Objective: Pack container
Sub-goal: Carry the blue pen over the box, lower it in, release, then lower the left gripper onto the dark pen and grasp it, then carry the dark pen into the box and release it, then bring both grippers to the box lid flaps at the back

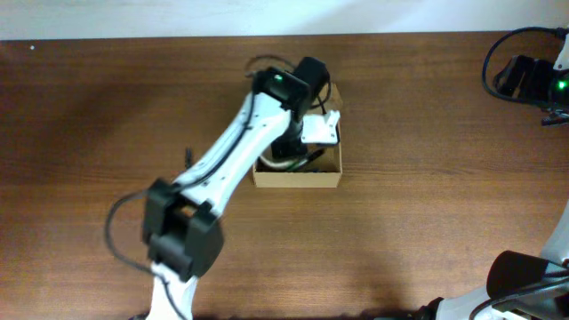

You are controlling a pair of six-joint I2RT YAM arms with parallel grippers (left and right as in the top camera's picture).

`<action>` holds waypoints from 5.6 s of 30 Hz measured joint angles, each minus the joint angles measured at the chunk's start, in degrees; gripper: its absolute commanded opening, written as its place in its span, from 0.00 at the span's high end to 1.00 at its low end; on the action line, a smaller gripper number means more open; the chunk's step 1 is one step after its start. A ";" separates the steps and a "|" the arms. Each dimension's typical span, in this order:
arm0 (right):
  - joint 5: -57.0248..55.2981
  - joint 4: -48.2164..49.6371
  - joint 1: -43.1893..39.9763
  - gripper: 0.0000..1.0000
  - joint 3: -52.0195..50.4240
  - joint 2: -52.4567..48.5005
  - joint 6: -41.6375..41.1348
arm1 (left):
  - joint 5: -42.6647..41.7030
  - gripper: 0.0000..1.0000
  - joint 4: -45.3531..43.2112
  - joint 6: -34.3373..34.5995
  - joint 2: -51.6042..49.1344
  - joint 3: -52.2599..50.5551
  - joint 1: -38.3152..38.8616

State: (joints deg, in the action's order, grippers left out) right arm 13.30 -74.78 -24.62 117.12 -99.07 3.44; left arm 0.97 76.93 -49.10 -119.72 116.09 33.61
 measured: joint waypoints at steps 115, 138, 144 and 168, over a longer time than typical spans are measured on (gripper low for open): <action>0.15 -0.02 0.00 0.01 0.00 0.00 0.02 | -5.14 0.57 -1.29 -4.74 -5.99 -2.60 1.38; 8.22 7.04 0.00 0.01 0.00 0.00 0.00 | 3.08 0.68 -7.34 23.58 26.56 1.77 -16.87; 16.11 6.25 0.42 0.77 0.02 -0.57 -0.07 | -10.16 0.98 -9.14 32.46 19.85 1.46 -35.50; 36.65 7.72 12.70 0.96 0.07 -40.87 -6.03 | -48.04 0.98 -23.23 48.54 -19.69 0.26 -38.58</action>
State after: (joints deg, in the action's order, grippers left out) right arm 49.95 -67.07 -11.92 117.19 -139.94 -2.59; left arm -47.07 53.69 -0.56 -139.41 116.36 -4.97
